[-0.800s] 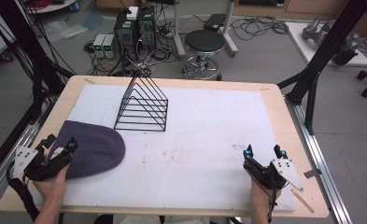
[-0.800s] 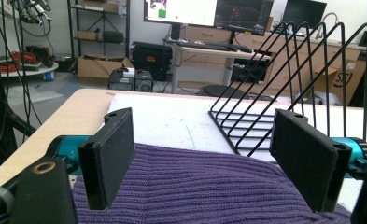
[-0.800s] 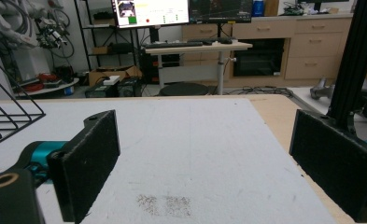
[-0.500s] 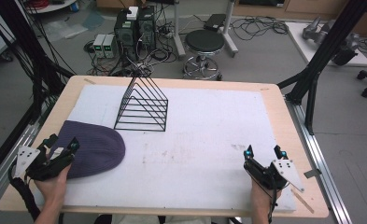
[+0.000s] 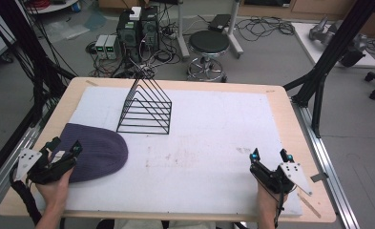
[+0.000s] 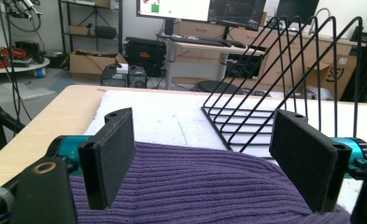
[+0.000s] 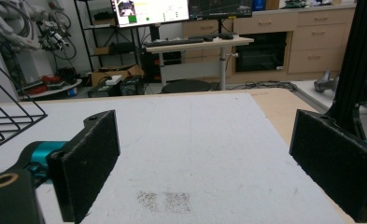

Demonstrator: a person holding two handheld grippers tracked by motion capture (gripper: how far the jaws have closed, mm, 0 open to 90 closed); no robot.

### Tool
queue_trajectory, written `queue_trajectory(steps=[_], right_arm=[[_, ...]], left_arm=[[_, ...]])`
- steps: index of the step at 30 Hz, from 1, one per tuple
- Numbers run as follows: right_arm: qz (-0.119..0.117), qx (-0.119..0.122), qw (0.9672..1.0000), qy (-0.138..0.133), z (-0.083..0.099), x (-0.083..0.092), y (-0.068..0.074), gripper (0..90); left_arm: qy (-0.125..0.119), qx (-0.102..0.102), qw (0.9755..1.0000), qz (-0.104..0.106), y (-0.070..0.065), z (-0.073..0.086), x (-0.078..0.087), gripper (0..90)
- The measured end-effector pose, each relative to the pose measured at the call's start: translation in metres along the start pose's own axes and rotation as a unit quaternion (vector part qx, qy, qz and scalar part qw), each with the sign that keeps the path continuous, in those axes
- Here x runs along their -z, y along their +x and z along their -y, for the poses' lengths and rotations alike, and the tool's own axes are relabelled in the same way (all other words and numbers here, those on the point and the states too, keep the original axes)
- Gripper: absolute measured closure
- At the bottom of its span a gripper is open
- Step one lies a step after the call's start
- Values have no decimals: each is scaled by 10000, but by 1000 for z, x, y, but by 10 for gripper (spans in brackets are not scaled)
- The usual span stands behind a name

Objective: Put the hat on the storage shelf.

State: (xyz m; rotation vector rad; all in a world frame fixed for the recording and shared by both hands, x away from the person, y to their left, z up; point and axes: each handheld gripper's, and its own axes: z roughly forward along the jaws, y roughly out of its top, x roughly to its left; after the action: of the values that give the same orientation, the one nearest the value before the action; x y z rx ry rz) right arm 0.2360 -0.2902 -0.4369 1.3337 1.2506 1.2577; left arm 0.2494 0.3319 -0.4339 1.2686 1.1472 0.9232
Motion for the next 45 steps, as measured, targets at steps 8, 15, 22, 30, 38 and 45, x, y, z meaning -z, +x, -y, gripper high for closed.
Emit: queue_trajectory(steps=[8,15,22,30,38,45], right_arm=[[-66,12,10000,60,1,-2,0,78],[-146,23,9998,92,2,-4,0,78],[-163,11,9998,106,2,-5,0,78],[-239,213,9994,112,1,-5,3,78],[-268,221,9993,116,1,-6,4,77],[-280,203,9993,113,1,-6,4,77]], left_arm=[[191,-215,9991,296,-8,-8,-6,229],[602,-344,9958,601,-22,-14,-15,231],[1147,-722,9831,1227,-38,-18,-24,237],[1617,-946,9714,1460,-49,-17,-30,237],[2207,-989,9586,1505,-53,-12,-37,237],[2692,-985,9426,1711,-58,-8,-43,221]])
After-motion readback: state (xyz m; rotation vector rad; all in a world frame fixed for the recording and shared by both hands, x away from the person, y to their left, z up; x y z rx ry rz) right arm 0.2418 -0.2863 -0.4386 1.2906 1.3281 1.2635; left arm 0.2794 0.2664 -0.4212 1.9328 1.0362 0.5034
